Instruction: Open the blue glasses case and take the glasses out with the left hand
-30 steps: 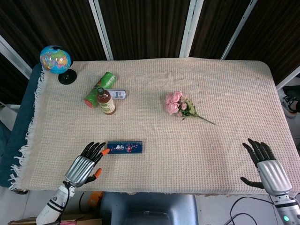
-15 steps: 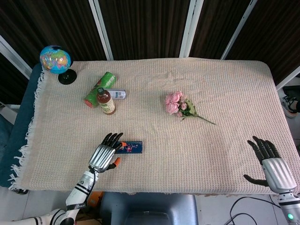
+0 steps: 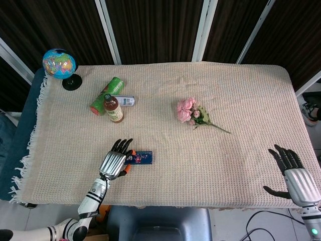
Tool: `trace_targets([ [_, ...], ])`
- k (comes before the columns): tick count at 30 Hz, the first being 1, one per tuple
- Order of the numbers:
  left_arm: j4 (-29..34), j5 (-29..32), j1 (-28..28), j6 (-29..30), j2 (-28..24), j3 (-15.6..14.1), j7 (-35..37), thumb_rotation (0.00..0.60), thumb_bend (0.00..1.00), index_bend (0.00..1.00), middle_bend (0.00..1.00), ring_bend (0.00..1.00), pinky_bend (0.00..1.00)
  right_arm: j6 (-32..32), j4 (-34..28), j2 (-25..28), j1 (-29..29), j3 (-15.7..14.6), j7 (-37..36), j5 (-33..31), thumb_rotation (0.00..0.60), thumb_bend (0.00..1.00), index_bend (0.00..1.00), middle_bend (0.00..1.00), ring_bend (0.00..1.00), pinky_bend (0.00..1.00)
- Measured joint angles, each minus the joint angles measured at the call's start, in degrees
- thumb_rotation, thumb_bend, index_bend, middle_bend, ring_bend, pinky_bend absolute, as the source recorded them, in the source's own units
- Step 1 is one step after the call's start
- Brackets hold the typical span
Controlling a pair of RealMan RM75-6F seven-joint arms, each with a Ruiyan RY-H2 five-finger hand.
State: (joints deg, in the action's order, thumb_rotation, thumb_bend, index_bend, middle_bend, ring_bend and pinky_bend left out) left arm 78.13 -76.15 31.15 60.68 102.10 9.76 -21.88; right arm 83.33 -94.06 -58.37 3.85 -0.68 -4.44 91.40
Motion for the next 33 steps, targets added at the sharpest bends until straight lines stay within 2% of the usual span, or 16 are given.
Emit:
trace_targets([
  [11, -1.4, 0.3, 1.0, 1.2, 0.7, -0.3, 0.7, 0.6, 0.4, 0.42, 0.0, 0.0, 0.0, -0.1, 0.0, 0.0, 0.1, 0.1, 0.1, -0.2, 0.6, 0.02, 0.0, 0.0, 0.0, 0.0],
  [22, -2.9, -0.4, 2.0, 1.2, 0.8, -1.5, 0.3, 0.6, 0.49, 0.49, 0.0, 0.0, 0.0, 0.1, 0.0, 0.0, 0.0, 0.1, 0.0, -0.2, 0.6, 0.02, 0.0, 0.0, 0.0, 0.0],
  [33, -5.6, -2.5, 2.6, 3.6, 2.2, -1.6, 1.5, 0.6, 0.57, 0.58, 0.05, 0.0, 0.0, 0.1, -0.1, 0.1, 0.0, 0.1, -0.1, -0.2, 0.6, 0.02, 0.0, 0.0, 0.0, 0.0],
])
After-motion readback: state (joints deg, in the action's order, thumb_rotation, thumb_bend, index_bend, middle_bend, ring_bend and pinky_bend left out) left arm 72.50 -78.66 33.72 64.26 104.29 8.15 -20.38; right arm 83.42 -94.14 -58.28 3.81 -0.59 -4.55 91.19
